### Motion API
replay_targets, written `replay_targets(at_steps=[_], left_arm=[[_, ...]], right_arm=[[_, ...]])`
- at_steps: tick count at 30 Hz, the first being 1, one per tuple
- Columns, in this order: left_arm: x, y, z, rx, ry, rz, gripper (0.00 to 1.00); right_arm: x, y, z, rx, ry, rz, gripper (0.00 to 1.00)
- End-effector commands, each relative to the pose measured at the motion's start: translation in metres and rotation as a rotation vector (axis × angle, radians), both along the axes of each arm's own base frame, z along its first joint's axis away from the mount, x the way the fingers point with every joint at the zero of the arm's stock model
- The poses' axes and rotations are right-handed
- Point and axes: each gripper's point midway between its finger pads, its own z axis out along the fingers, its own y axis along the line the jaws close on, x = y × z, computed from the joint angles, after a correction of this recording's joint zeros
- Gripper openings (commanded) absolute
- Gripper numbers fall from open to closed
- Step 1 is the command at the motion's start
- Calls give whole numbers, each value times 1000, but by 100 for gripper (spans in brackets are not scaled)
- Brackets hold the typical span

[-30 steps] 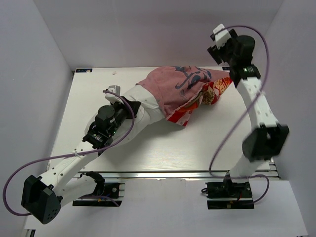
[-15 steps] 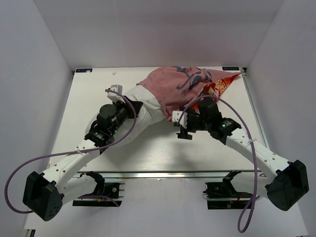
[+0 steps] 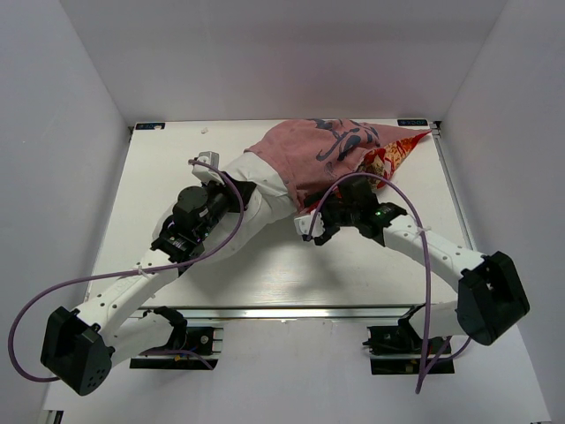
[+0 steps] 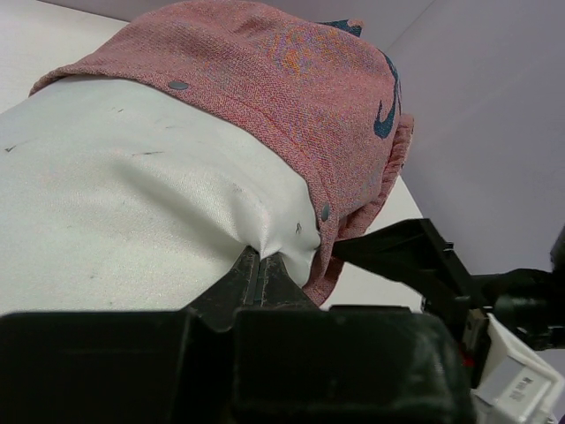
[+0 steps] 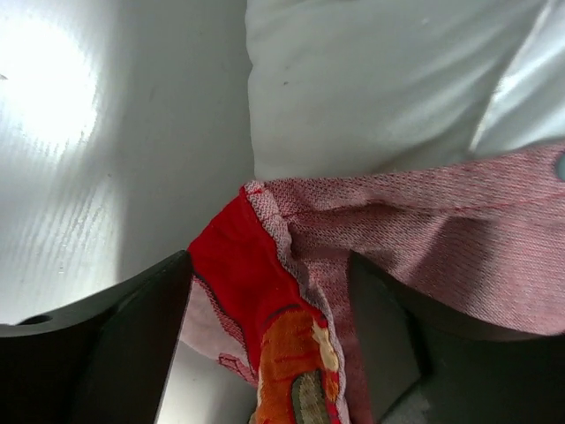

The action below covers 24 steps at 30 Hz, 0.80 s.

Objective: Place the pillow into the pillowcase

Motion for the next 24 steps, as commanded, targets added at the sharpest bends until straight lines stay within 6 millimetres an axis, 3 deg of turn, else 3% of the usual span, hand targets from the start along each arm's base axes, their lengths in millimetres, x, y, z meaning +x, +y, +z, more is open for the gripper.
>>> replay_targets(at_steps=[1, 3, 6, 7, 10, 12, 14, 17, 18, 20, 21, 24], left_arm=[[-3, -2, 59, -106, -132, -16, 0], [-3, -2, 57, -104, -129, -14, 0], [-3, -2, 56, -104, -128, -14, 0], [-2, -2, 55, -102, -126, -13, 0], [-1, -4, 56, -103, -128, -22, 0], [0, -5, 55, -97, -124, -23, 0], [1, -7, 54, -91, -121, -32, 0], [1, -10, 54, -90, -118, -60, 0], [4, -9, 54, -88, -117, -57, 0], [5, -10, 62, -93, -130, -68, 0], [9, -10, 62, -92, -129, -66, 0], [15, -14, 78, -103, -157, -87, 0]], right_arm=[[21, 6, 16, -36, -133, 33, 74], [28, 6, 18, -33, -147, 9, 67], [35, 5, 22, -28, -157, -19, 40], [36, 6, 24, -24, -161, -24, 22], [34, 7, 35, 16, -159, -32, 0], [26, 11, 49, 77, -126, -33, 0], [6, 20, 80, 184, -69, 21, 0], [-26, 42, 156, 404, 42, 82, 0], [-32, 49, 193, 497, 89, 77, 0], [-37, 57, 236, 597, 110, 90, 0], [-38, 63, 270, 656, 108, 108, 0], [-39, 74, 322, 766, 197, 125, 0]])
